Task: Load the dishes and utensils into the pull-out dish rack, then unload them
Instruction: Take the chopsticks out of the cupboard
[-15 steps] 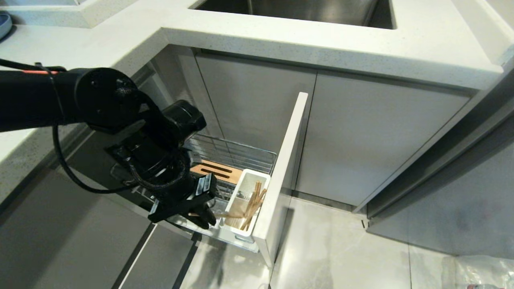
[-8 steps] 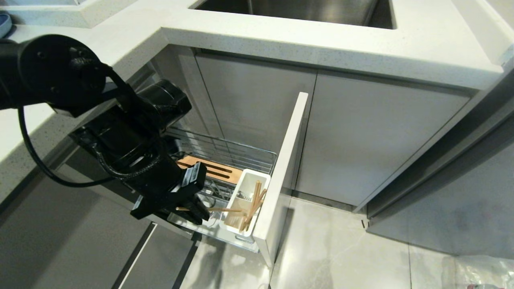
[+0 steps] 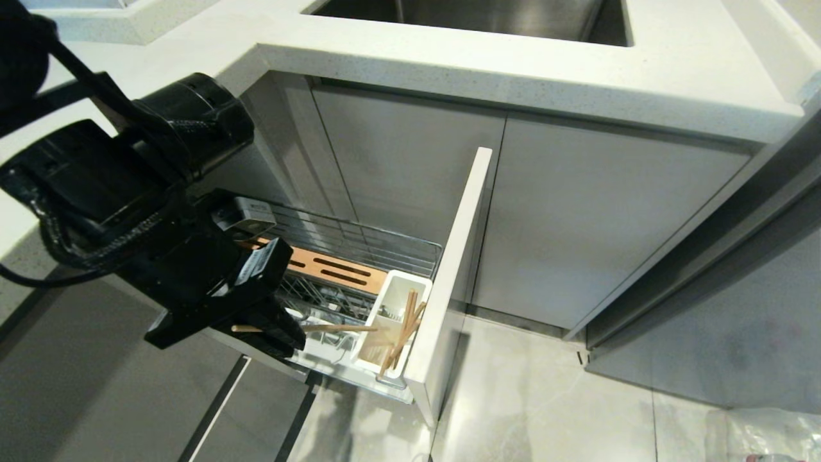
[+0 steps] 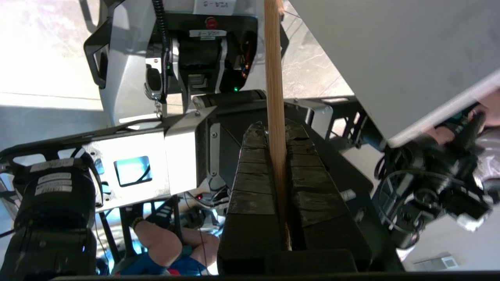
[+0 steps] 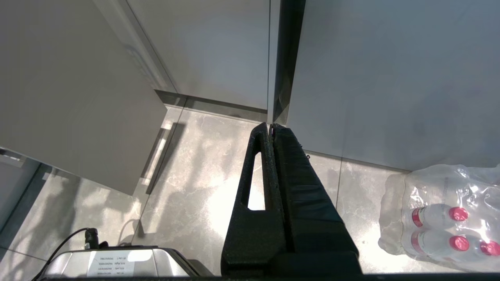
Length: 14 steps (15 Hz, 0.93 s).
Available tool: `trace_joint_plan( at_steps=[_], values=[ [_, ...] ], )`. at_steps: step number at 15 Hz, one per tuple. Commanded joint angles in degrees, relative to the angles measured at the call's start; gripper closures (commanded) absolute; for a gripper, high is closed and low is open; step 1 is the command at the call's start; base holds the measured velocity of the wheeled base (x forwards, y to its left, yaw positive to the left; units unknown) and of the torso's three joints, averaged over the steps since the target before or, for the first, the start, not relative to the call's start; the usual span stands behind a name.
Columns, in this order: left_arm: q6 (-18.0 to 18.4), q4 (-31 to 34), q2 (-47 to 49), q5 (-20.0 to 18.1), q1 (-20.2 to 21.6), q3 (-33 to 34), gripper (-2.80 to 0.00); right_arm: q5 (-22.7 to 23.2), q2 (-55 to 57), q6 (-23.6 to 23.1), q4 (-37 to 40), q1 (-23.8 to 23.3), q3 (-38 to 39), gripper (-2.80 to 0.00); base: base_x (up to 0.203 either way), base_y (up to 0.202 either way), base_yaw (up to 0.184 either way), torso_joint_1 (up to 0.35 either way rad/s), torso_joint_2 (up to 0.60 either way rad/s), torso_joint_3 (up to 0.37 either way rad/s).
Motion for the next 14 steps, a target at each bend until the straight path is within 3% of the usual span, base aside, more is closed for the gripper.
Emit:
trace_joint_plan(
  at_steps=[1,8,14],
  values=[
    [-0.22,1.04,-2.07,-0.08,-0.16,-1.21,0.0,0.0,0.0,0.01,-0.01,0.01,0.09,0.0,0.0,0.0,0.0,0.0,0.0,0.0],
    [-2.93,4.19,-13.36,0.86,-3.66,-7.11,0.0,0.0,0.0,0.01,-0.01,0.01,0.09,0.0,0.0,0.0,0.0,0.0,0.0,0.0],
    [-2.97,-5.79,-24.49,5.53,-4.14,-7.44,0.0,0.0,0.0,0.01,-0.01,0.01,0.09,0.0,0.0,0.0,0.0,0.0,0.0,0.0]
  ],
)
